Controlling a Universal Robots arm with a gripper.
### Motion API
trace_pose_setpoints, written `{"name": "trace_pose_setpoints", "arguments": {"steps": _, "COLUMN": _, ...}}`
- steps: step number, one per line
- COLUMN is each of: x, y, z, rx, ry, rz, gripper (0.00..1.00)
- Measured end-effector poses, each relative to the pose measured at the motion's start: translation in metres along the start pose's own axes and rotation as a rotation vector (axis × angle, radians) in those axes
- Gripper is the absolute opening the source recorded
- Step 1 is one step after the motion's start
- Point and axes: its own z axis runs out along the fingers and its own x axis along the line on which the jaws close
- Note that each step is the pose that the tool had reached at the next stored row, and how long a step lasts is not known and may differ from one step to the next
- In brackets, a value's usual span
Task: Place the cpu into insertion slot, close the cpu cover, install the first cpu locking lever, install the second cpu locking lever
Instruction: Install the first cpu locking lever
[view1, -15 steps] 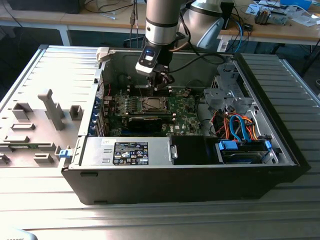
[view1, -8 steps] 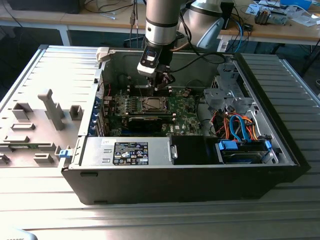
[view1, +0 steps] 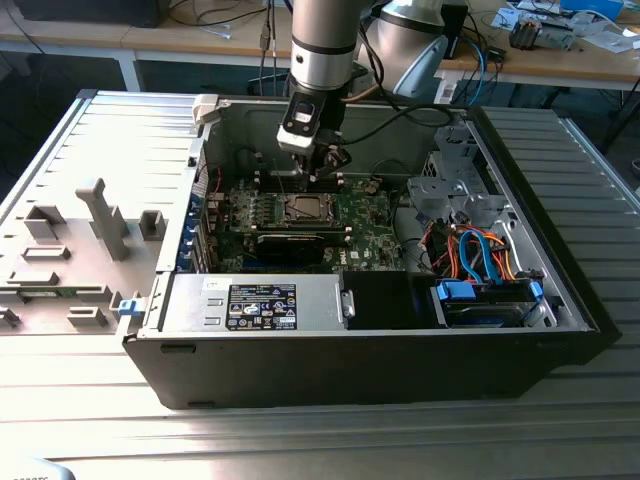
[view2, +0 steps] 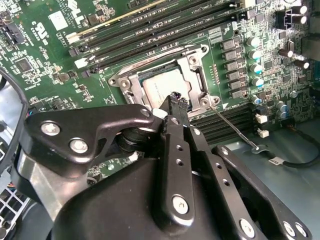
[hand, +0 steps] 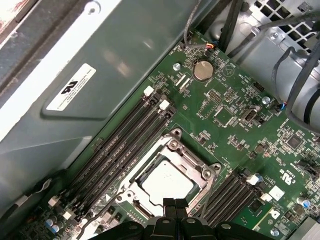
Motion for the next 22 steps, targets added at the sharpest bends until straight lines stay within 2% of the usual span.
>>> {"name": "trace_pose_setpoints", "arguments": {"steps": 8, "x": 0.0, "y": 0.0, "z": 0.0, "rx": 0.0001, "ry": -0.0023, "rz": -0.062, "gripper": 0.11}}
{"name": "trace_pose_setpoints", "arguments": {"steps": 22, "x": 0.0, "y": 0.0, "z": 0.0, "rx": 0.0, "ry": -0.0044, "rz": -0.118, "gripper": 0.11}}
